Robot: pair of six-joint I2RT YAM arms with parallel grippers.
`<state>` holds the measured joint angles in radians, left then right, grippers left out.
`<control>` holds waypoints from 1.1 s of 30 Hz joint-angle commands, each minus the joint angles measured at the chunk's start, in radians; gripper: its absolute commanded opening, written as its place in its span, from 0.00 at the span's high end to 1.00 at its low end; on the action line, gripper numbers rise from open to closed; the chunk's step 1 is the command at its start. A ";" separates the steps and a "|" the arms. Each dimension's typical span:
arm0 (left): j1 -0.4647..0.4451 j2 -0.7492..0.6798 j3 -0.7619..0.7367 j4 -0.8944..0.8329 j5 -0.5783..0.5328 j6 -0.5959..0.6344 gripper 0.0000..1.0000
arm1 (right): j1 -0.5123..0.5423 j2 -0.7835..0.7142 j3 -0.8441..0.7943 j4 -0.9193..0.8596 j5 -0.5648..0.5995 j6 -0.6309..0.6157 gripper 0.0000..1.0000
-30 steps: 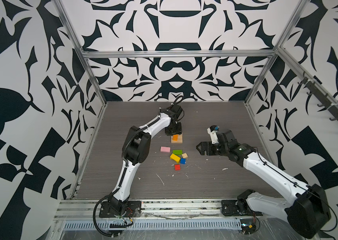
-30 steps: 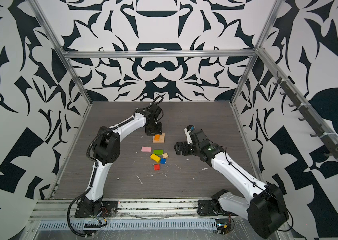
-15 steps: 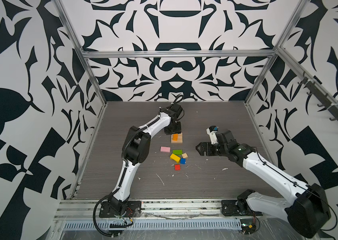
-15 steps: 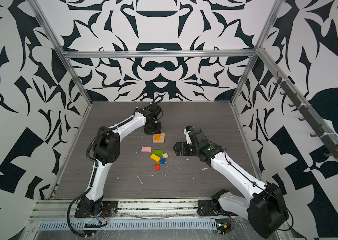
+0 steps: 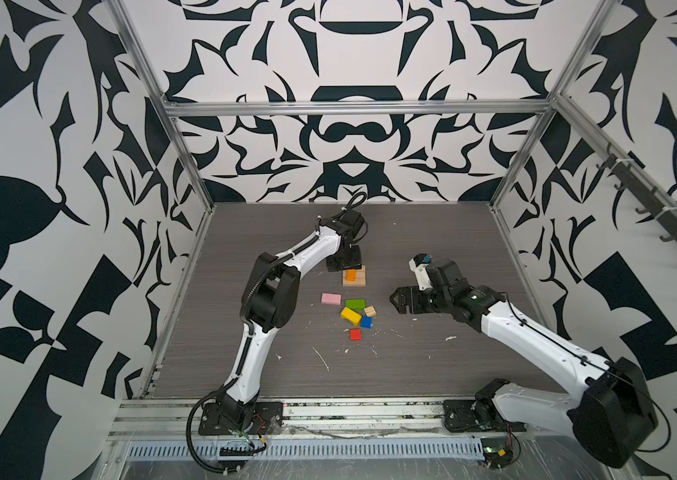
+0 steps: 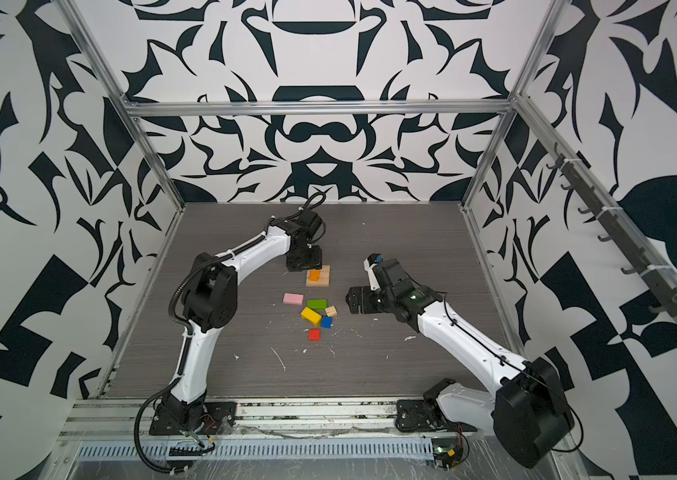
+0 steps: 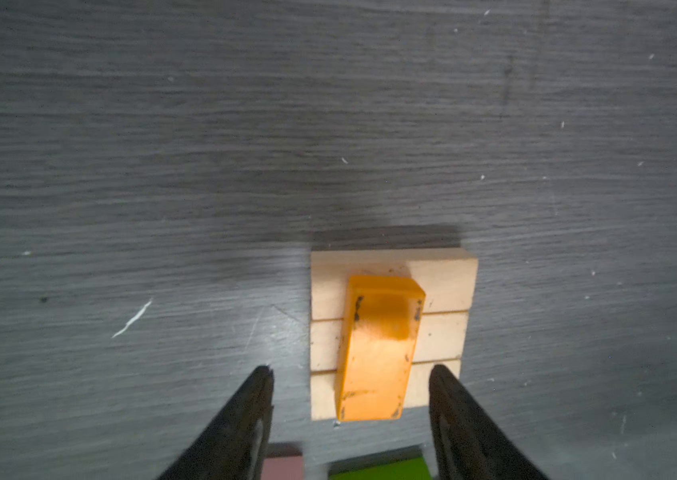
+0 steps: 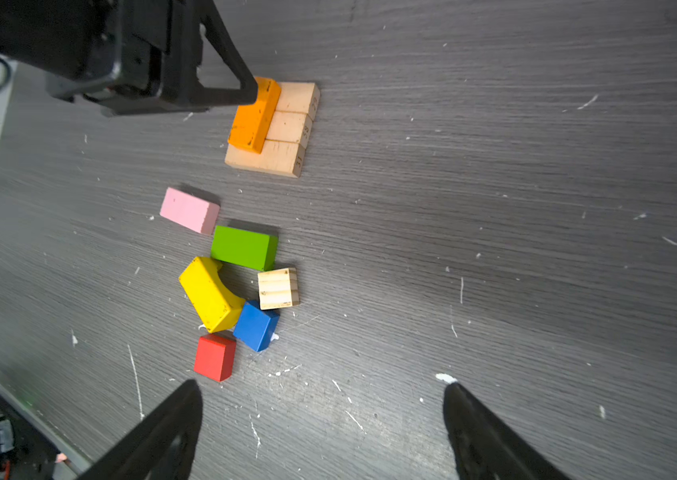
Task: Build the wood block tower
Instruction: 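Open the left gripper and raise it off the orange block, then close the right gripper around the pink block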
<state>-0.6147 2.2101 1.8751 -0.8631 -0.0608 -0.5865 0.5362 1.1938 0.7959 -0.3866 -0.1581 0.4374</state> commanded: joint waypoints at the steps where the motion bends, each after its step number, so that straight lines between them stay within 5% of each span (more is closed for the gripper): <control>1: -0.002 -0.100 -0.050 0.000 -0.043 -0.005 0.34 | 0.042 0.023 0.067 0.003 0.057 -0.042 0.09; 8: 0.010 -0.227 -0.180 0.038 -0.094 -0.019 0.00 | 0.142 0.125 0.148 0.018 0.086 -0.131 0.11; 33: 0.232 -0.688 -0.718 0.127 -0.073 -0.080 0.00 | 0.305 0.566 0.541 -0.038 -0.004 -0.511 0.29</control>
<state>-0.3977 1.5745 1.1854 -0.7261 -0.1459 -0.6579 0.8291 1.7519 1.2839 -0.4023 -0.1394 -0.0044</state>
